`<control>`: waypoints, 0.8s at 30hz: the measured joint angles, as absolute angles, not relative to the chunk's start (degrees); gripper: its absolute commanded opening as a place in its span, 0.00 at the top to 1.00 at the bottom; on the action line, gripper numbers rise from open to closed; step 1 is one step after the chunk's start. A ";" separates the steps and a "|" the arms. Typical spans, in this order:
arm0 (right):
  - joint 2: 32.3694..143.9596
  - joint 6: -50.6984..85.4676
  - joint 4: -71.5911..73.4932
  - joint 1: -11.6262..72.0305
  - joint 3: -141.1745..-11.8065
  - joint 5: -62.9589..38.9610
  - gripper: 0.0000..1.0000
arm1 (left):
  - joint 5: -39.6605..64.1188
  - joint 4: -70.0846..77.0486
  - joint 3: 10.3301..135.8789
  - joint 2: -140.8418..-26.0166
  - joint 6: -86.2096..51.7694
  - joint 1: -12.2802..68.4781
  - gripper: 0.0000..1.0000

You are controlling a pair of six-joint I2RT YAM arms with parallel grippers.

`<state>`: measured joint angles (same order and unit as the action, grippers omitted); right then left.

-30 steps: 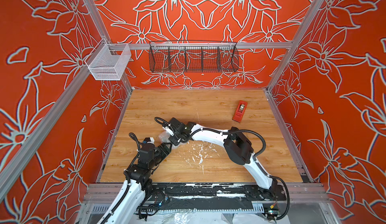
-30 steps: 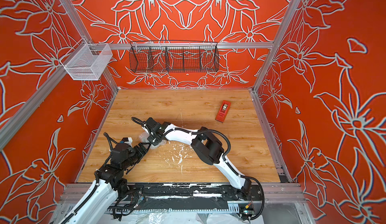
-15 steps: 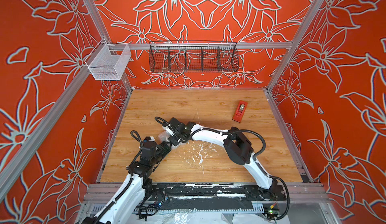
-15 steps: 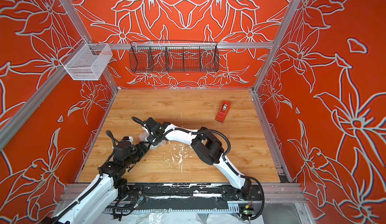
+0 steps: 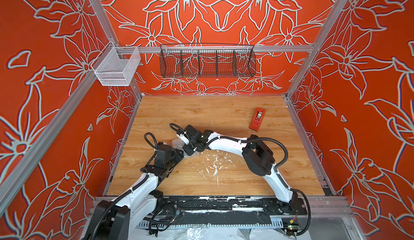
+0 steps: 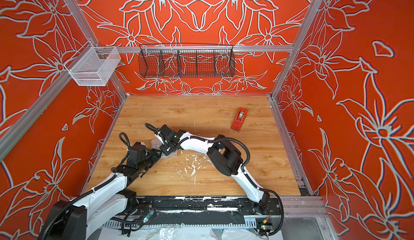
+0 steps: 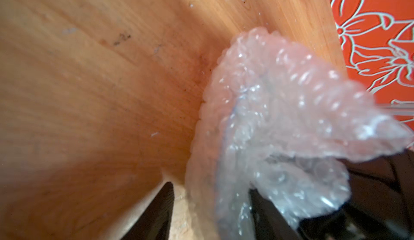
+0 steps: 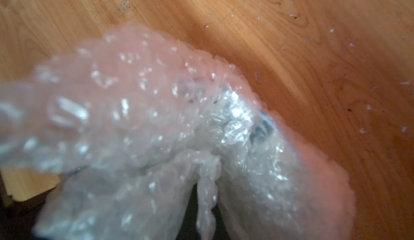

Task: Wrap bowls in bubble wrap
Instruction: Wrap the bowl in bubble wrap.

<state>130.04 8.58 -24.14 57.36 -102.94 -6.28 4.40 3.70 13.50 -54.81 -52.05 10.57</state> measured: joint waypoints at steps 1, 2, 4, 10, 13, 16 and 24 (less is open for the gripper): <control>129.95 8.71 -24.14 57.08 -102.89 -6.70 1.00 | 4.12 3.81 13.63 -54.98 -51.88 10.57 0.52; 129.88 8.91 -24.14 56.80 -102.83 -7.35 1.00 | 3.84 3.86 13.82 -55.11 -51.70 10.57 0.52; 129.78 9.28 -24.18 56.21 -102.74 -8.73 0.99 | 3.40 3.92 14.35 -56.60 -51.18 10.57 0.56; 127.85 9.85 -24.67 54.00 -101.47 -12.75 0.93 | 2.85 5.78 17.67 -62.92 -49.56 10.39 0.66; 126.26 10.39 -24.69 52.69 -100.49 -14.31 0.90 | 2.85 7.18 19.14 -65.98 -49.06 10.33 0.72; 124.29 11.31 -24.03 50.98 -98.56 -16.16 0.86 | 3.05 8.43 20.21 -68.42 -48.49 10.22 0.77; 123.96 12.99 -23.16 48.05 -98.45 -20.01 0.72 | 3.46 9.34 21.93 -71.05 -47.68 10.11 0.84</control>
